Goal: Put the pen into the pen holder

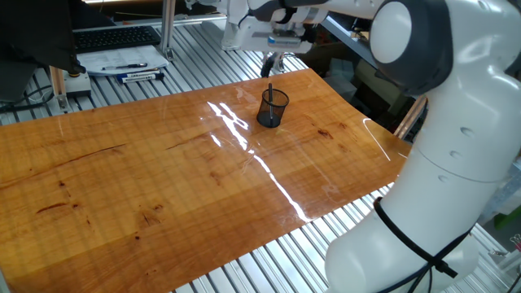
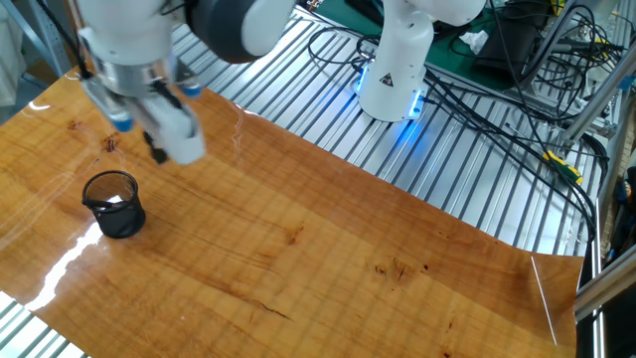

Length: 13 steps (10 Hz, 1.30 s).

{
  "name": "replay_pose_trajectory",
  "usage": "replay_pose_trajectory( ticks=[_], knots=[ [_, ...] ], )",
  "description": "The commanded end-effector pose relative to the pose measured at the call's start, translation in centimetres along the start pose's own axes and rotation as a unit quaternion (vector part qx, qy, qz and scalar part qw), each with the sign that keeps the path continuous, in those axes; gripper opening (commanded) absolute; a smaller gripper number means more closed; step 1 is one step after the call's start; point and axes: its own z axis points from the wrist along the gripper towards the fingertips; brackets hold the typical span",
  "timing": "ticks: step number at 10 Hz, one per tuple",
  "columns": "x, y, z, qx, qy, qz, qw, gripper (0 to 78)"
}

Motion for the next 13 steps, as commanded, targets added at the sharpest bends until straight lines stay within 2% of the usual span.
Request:
replay_pose_trajectory(
  ticks=[1, 4, 5, 6, 9, 12, 13],
  knots=[
    [2.8, 2.7, 0.8, -0.031, 0.04, -0.065, 0.9966, 1.1],
    [2.6, 2.6, 0.9, -0.03, 0.035, -0.062, 0.9971, 1.1],
    [2.7, 2.6, 0.9, -0.009, 0.029, -0.063, 0.9975, 1.1],
    [2.8, 2.6, 0.8, 0.029, 0.024, -0.071, 0.9967, 1.1],
    [3.3, 2.8, 0.5, 0.03, 0.023, -0.06, 0.9975, 1.1],
    [4.6, 3.1, 0.2, 0.019, 0.025, -0.053, 0.9981, 1.1],
    [4.5, 3.1, 0.3, 0.019, 0.025, -0.053, 0.9981, 1.1]
  ],
)
